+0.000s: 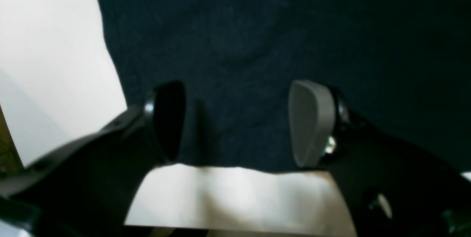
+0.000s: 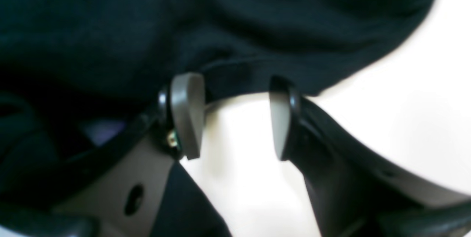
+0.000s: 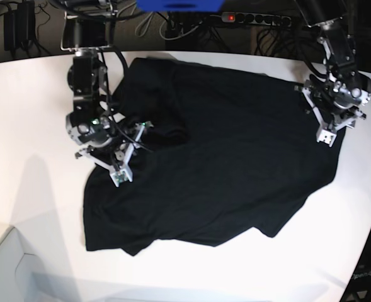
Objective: Layout the t-shirt on the table in an organized manner, then fold the t-shirt properly
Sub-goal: 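Drag the grasped shirt edge with the right gripper along the table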
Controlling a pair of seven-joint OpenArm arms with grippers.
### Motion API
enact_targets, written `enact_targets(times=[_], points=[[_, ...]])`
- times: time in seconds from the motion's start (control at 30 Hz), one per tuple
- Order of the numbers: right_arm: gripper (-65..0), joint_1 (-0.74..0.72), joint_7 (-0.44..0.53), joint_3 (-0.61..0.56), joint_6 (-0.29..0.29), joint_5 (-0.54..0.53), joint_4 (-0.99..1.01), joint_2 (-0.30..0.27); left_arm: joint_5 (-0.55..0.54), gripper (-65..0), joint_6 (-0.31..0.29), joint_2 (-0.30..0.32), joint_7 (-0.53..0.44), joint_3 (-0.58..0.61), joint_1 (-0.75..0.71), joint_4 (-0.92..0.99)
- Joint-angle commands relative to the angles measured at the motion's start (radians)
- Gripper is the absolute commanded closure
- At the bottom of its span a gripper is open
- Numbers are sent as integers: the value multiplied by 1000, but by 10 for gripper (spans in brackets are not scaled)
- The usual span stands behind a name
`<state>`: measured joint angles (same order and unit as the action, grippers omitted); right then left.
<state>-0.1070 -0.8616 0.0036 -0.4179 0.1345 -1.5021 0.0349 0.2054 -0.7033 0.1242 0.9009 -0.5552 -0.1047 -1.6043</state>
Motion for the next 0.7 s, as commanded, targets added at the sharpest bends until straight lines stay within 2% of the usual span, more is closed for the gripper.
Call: enact_targets(times=[0.0,0.13,0.23,0.4,0.47,0.53,0.67], points=[[-294,-41,49,-1,-2,-6,24,3,-4,-431,5,9,-9,-4,9,-18],[-292,-87,130,3,1,-2,156,-7,-4,-431,5,16,-12,-6,-3,-18],[-292,-129,163,5,4,-2,225,-48,-5,-431,5,32,-18,-26,-10,-15],[-292,-216,169,8,14,-2,332,-122,-11,-431,5,45,-18,-81,-3,-14],[-292,-247,169,37,55,-2,360,-145,-10,-431,5,47,-18,-84,-3,-14],[-292,-274,169,71,73,-3,367,-154,-7,-431,5,47,-18,-84,-2,-14],[-292,-291,169,91,72,-3,363,-155,-13,-431,5,41,-18,-79,-2,-21]])
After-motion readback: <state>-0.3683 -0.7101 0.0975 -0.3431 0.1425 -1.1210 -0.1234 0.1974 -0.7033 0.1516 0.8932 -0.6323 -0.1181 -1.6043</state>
